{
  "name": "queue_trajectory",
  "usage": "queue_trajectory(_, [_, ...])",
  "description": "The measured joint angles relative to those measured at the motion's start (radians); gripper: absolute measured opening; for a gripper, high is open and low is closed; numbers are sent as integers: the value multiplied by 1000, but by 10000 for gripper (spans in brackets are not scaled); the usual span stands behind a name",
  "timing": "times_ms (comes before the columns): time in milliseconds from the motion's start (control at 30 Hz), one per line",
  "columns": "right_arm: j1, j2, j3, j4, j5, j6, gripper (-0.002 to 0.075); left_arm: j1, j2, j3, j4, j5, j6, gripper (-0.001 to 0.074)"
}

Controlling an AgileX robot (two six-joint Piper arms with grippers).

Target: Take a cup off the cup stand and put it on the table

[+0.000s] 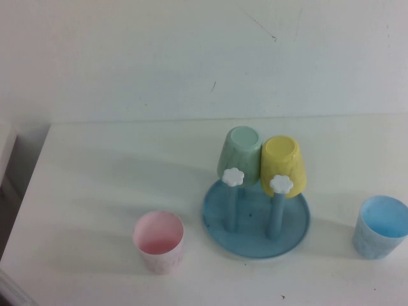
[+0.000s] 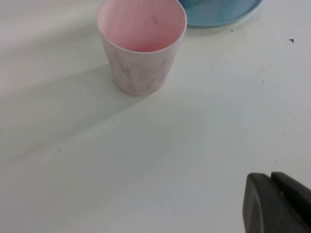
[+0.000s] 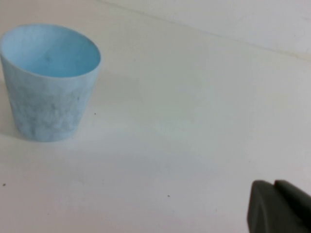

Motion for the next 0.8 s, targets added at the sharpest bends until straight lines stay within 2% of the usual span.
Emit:
queue_trajectory(600, [1, 0, 0, 0, 0, 0, -2, 0, -15, 3, 37, 11, 2, -2])
queue_trajectory(733, [3, 0, 0, 0, 0, 0, -2, 54, -86, 55, 48, -60, 4, -2])
queue_trajectory(800, [2, 0, 0, 0, 0, 0, -2, 132, -147, 118, 48, -174, 21, -2])
